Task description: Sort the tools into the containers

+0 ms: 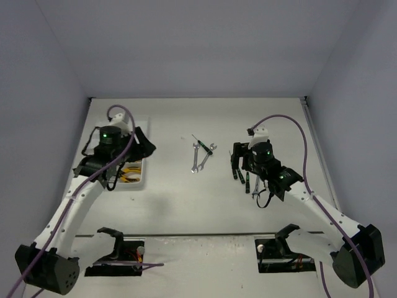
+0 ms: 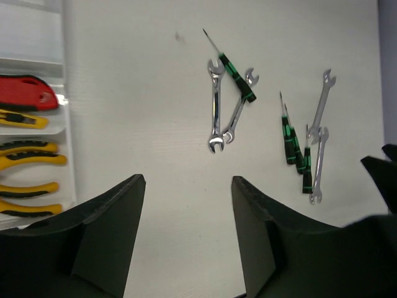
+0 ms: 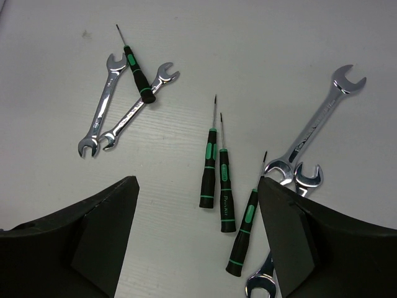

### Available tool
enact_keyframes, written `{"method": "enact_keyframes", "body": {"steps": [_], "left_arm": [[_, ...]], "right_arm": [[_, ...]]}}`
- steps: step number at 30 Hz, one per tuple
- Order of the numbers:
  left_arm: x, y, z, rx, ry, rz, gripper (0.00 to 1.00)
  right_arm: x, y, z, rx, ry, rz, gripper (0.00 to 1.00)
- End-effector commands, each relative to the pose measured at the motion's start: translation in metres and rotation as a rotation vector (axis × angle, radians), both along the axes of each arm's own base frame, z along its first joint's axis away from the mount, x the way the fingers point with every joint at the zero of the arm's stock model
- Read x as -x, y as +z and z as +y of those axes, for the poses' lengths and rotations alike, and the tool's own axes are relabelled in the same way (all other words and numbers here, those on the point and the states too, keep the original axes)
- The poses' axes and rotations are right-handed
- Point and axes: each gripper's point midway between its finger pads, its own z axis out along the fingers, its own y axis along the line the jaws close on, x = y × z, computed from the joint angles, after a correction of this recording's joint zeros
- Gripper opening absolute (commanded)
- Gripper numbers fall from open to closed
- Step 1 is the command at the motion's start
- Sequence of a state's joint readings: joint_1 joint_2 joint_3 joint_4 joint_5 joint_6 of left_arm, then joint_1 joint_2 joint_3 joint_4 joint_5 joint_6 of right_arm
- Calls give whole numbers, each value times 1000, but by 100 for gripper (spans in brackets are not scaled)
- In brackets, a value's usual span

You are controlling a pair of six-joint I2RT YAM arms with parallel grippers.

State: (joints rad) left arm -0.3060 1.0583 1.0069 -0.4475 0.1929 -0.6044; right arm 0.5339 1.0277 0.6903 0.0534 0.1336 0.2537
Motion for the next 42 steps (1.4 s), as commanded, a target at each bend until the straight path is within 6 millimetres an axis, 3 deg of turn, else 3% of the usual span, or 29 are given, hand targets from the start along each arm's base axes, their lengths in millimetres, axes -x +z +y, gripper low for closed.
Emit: {"method": "enact_keyframes", "body": {"steps": [1,5,13,19,25,34,37,42], "left_arm": [[-23,-9,-33,-110,15,24,54],[-55,-36,-69,-136,47,112,54],[-110,-53,-143,-45,90,145,50],[-139,-73,-181,36,119,174,48],[-153,-107,-202,37,135,220,47],[-165,-140,-214,23,142,260,40],[-168,-147,-216,22,152,265,33],[-168,-157,-215,30,172,275,12]], "right_arm": [[-9,35,-1,-77,-46,-72,75],[-6,36,-9,-70,-72,-79,75],[3,38,-15,-105,-92,-94,75],[5,36,-16,-120,-101,-92,76],[6,34,-17,-117,-105,-90,77],[10,27,-19,-119,-109,-80,78],[12,29,-21,-129,-118,-91,78],[14,30,-25,-128,-126,-105,78]]}}
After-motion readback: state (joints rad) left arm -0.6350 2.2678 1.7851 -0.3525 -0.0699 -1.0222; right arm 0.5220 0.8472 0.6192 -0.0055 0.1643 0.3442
